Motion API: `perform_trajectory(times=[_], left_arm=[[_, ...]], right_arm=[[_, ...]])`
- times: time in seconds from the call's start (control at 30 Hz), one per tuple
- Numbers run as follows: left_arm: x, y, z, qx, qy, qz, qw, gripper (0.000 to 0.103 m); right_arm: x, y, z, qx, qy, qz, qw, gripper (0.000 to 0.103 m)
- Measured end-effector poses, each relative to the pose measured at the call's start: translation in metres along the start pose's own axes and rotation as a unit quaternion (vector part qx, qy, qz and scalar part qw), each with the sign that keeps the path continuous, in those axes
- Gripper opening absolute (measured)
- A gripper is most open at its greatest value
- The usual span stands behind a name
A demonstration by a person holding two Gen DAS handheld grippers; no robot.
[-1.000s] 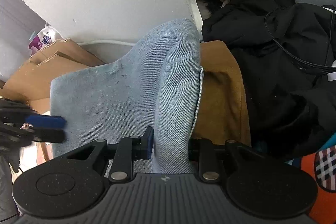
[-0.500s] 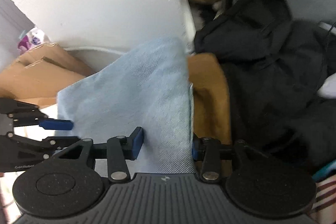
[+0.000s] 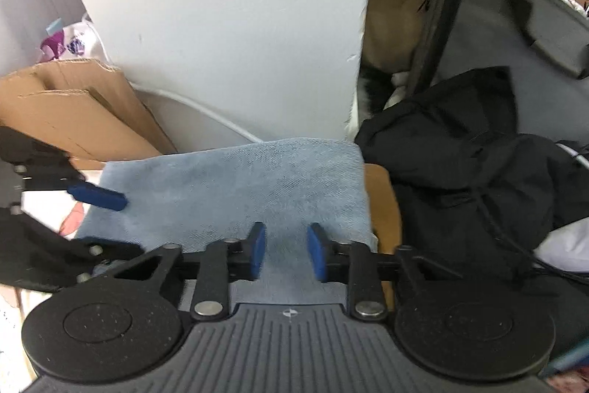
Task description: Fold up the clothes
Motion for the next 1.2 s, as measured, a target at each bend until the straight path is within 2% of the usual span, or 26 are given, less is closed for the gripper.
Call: perform_trajectory(times=[0.17, 0.4, 0.53, 0.6, 0.67, 0.73, 0.9, 1.07, 1.2], left_arm=[[-0.002, 0.000, 0.003, 0.005, -0.009, 0.002, 0.9999, 0.053], [-0.007, 0.007, 0.006, -0.005, -0.017, 0.021, 0.9996, 0.053], [-0.012, 0.006, 0.009, -0.010, -0.039, 0.032, 0.9987, 0.052], [-0.012, 0.003, 0.010, -0.016, -0.048, 0.049, 0.9975, 0.049], [-0.013, 0.002, 0.019, -0.010, -0.056, 0.055, 0.9969, 0.036], [-0.014, -0.004, 0.031, -0.010, -0.069, 0.040, 0.9968, 0.031], [-0.023, -0.015, 0.049, -0.015, -0.091, 0.018, 0.9956, 0.031], [-0.034, -0.019, 0.024, 0.015, -0.091, -0.027, 0.9954, 0.034], [-0.035, -0.008, 0.011, 0.019, -0.083, -0.012, 0.9963, 0.041]], right_arm=[[0.010, -0.007, -0.022, -0.002, -0.024, -0.012, 1.000, 0.027], [0.025, -0.006, -0.043, -0.011, -0.024, -0.010, 1.000, 0.026], [0.023, -0.009, -0.044, -0.013, -0.022, -0.022, 0.999, 0.027], [0.027, -0.008, -0.035, -0.013, -0.022, -0.023, 0.999, 0.027], [0.028, -0.007, -0.022, -0.009, -0.028, -0.011, 0.999, 0.029], [0.024, -0.006, -0.010, -0.011, -0.031, 0.004, 0.999, 0.029], [0.008, -0.005, 0.015, -0.007, -0.043, 0.003, 0.999, 0.031], [-0.018, -0.003, 0.024, -0.001, -0.045, -0.007, 0.999, 0.031], [-0.049, 0.004, 0.024, -0.019, -0.025, 0.025, 0.999, 0.032]])
Point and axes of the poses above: each gripper's, at about its wrist camera, not at the fingertips, and z roughly against the way its jaws point, y to its left, x to its top, the point moved 8 cm from there along -z, roughly the way its jaws point, and after that the axes turned 2 degrees about -x, right-handed, at the moved point
